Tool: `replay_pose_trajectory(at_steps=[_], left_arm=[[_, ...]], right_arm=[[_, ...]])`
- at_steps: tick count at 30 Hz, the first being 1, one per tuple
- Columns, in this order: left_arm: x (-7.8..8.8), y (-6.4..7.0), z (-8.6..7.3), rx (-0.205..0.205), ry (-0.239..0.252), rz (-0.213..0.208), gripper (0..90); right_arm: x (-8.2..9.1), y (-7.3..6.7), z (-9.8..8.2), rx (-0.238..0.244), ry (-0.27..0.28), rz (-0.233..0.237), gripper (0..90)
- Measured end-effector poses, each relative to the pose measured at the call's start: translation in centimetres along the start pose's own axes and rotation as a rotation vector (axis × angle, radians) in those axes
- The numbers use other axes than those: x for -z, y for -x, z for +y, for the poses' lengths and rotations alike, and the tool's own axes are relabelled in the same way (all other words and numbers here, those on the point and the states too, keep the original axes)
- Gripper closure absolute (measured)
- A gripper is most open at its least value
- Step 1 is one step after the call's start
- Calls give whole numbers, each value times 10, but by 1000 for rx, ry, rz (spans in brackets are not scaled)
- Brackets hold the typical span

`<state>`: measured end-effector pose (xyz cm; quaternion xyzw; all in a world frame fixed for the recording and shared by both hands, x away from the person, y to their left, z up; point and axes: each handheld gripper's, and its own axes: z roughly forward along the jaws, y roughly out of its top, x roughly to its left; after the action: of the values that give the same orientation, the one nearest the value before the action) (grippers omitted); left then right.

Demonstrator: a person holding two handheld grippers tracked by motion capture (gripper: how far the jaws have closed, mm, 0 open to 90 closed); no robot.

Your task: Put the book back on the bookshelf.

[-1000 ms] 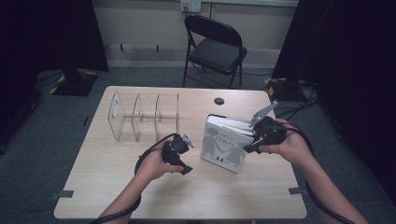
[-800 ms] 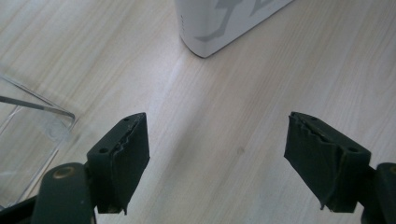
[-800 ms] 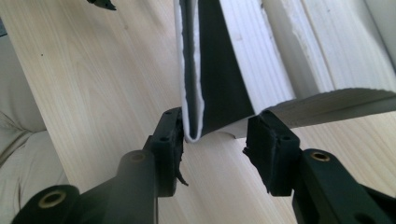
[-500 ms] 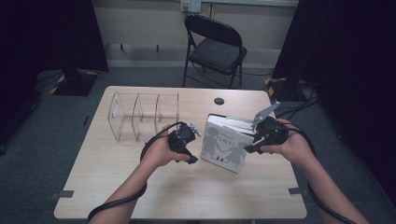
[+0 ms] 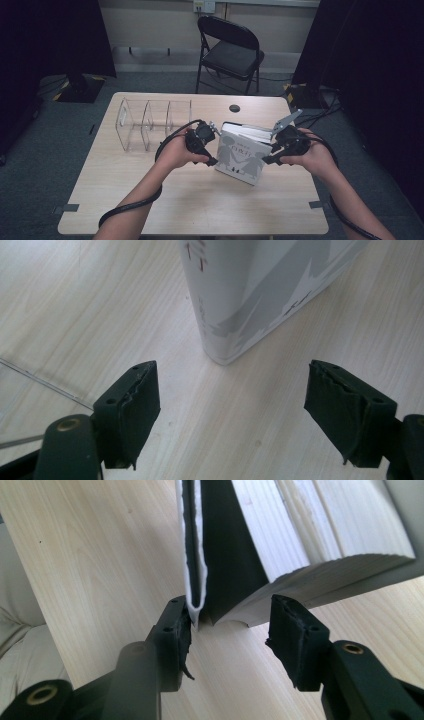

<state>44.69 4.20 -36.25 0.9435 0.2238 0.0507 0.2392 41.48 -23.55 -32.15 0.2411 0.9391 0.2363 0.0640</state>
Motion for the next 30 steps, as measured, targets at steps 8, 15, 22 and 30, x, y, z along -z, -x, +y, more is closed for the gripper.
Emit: replay_pose_trajectory(at_steps=[8, 15, 22, 30], left_arm=[[8, -1, 17, -42, 21, 4, 205], [10, 2, 31, -75, 29, 18, 201], [9, 3, 40, -105, 36, 19, 201], [6, 8, 50, -167, 46, 16, 215]], right_arm=[[-1, 0, -1, -5, -2, -3, 495], [-1, 0, -5, 0, 0, -8, 494], [-3, 0, -5, 2, 2, -10, 493], [-4, 1, -8, 2, 14, -7, 492]])
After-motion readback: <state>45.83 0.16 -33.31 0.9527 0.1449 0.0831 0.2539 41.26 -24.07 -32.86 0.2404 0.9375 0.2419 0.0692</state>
